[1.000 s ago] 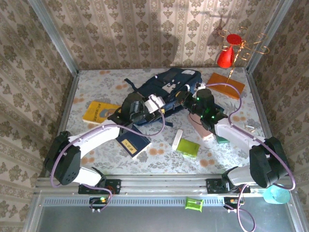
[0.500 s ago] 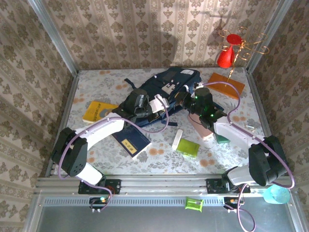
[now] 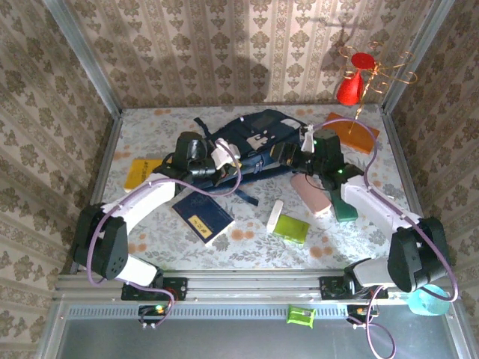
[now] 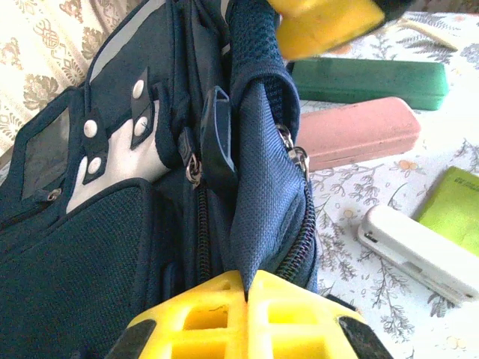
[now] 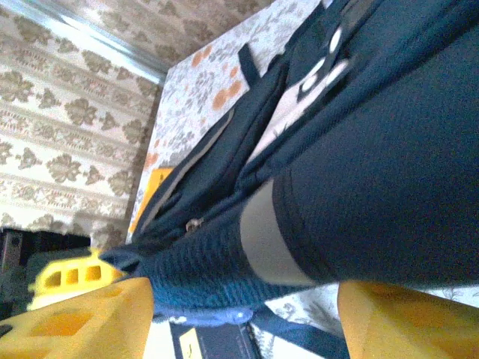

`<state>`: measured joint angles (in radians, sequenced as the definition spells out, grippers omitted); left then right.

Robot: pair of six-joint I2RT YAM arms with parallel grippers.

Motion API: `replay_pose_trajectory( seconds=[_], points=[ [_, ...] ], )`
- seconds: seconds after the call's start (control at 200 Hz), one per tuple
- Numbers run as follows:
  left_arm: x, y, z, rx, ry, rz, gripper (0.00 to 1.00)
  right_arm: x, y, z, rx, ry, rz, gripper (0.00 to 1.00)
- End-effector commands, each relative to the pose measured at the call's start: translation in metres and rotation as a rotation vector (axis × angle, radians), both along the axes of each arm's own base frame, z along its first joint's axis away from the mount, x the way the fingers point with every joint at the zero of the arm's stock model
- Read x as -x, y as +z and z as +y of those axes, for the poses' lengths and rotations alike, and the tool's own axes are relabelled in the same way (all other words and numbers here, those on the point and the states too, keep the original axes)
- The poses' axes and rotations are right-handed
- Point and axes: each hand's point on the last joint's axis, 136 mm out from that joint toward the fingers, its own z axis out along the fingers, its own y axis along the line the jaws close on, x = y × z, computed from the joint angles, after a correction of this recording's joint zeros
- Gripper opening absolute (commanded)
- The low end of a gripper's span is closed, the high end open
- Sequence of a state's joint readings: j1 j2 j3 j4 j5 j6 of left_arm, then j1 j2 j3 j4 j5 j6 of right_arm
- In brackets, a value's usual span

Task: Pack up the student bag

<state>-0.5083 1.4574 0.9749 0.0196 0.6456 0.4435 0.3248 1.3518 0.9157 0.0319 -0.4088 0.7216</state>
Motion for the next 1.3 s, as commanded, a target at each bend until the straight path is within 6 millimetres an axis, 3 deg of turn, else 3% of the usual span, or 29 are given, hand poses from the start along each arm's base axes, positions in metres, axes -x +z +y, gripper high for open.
replay_pose_trajectory(
  seconds=[0.0, 0.16, 0.275, 0.32, 0.34, 0.57, 0.71, 0.82, 0.9, 0.985, 1.12, 1.21, 1.295],
  points=[
    [0.008, 0.042, -0.009, 0.131, -0.079, -0.068, 0.00, 0.008, 0.002, 0.010, -0.066, 0.049, -0.017, 0.72],
    [0.009, 0.042, -0.009, 0.130, -0.081, -0.066, 0.00, 0.000, -0.011, 0.014, -0.106, 0.007, 0.018, 0.81],
    [0.011, 0.042, -0.009, 0.129, -0.090, -0.062, 0.00, -0.007, -0.004, 0.011, -0.208, -0.052, -0.023, 1.00],
    [0.013, 0.040, -0.009, 0.126, -0.096, -0.063, 0.00, -0.009, 0.006, 0.012, -0.249, -0.056, -0.052, 1.00],
    [0.013, 0.040, -0.009, 0.126, -0.097, -0.066, 0.00, -0.013, -0.001, 0.014, -0.253, -0.060, -0.036, 1.00],
    [0.017, 0.036, -0.006, 0.113, -0.112, -0.064, 0.00, -0.035, 0.010, 0.013, -0.340, -0.119, -0.079, 1.00],
    [0.016, 0.032, -0.003, 0.109, -0.108, -0.051, 0.00, -0.044, 0.017, 0.008, -0.379, -0.161, -0.117, 0.84],
    [0.009, 0.032, 0.000, 0.113, -0.082, -0.051, 0.00, -0.046, 0.018, 0.007, -0.402, -0.193, -0.116, 0.47],
    [0.000, 0.035, 0.002, 0.121, -0.024, -0.056, 0.00, -0.044, 0.020, 0.007, -0.400, -0.222, -0.122, 0.34],
    [-0.014, 0.044, 0.008, 0.145, 0.089, -0.053, 0.30, -0.040, 0.027, 0.007, -0.407, -0.264, -0.136, 0.28],
    [-0.029, 0.059, 0.039, 0.221, 0.432, -0.006, 0.48, -0.033, 0.036, 0.008, -0.430, -0.350, -0.156, 0.17],
    [-0.010, 0.059, 0.061, 0.256, 0.606, 0.045, 0.58, -0.029, 0.042, 0.008, -0.441, -0.409, -0.173, 0.15],
    [0.022, 0.046, 0.060, 0.272, 0.616, 0.092, 0.63, -0.026, 0.044, 0.013, -0.434, -0.446, -0.180, 0.14]
  ],
)
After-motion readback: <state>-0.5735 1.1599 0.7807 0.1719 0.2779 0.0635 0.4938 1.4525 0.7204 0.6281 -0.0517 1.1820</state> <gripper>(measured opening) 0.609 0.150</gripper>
